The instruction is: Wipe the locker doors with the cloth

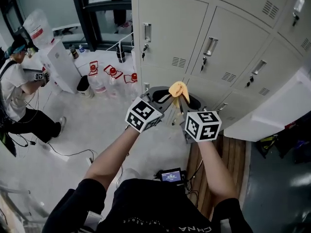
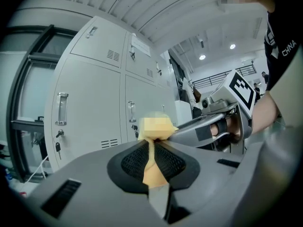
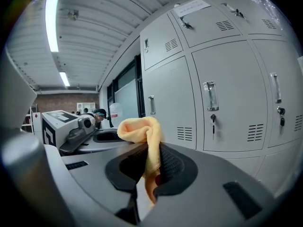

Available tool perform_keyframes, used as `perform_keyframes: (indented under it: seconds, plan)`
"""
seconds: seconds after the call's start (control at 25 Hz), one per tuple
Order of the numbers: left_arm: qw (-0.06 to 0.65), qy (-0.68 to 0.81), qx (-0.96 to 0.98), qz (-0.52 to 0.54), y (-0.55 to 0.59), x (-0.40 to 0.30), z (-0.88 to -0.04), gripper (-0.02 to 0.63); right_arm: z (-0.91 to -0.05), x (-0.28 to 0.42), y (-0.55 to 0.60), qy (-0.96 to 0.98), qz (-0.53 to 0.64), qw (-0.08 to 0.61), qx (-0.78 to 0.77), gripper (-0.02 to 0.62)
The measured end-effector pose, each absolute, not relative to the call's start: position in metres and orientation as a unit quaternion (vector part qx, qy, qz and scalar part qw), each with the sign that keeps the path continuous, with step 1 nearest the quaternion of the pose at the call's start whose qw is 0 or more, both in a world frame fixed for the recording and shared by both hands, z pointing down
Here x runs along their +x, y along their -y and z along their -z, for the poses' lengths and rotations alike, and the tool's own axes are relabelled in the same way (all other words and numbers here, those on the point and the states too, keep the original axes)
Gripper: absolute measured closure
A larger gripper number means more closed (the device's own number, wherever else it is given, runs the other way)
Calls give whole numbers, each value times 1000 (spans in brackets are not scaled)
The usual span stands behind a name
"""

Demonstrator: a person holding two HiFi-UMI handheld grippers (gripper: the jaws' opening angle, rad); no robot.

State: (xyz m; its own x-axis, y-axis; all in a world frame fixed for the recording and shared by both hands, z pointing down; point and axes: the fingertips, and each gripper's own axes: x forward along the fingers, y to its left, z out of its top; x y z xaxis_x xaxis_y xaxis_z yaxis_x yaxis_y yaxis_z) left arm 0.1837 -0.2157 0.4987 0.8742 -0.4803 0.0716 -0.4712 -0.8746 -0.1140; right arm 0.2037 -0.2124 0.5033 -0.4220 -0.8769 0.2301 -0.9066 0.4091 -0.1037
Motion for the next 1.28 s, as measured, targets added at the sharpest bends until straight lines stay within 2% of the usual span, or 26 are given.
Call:
perform_keyframes:
  seconds: [0.48,0.6,0.76,1.04,1.28]
  plan:
    - [87,-237,-966,51,260,135,-479,555,-486,162,251,826,-115,31,552,534]
    - [87,-220,-970,49,265,129,-477,511,-483,153,255,827,-110,30,551,534]
    - [88,-197,-976,42,265,128,-474,509,-480,148,261,829,-109,27,547,534]
    - [97,-184,-977,47,268,128,-470,545,-474,145,267,836,-92,43,539,534]
    - [111,-176,-976,70,261,139,-452,551,-457,152,260,855,-39,89,510,534]
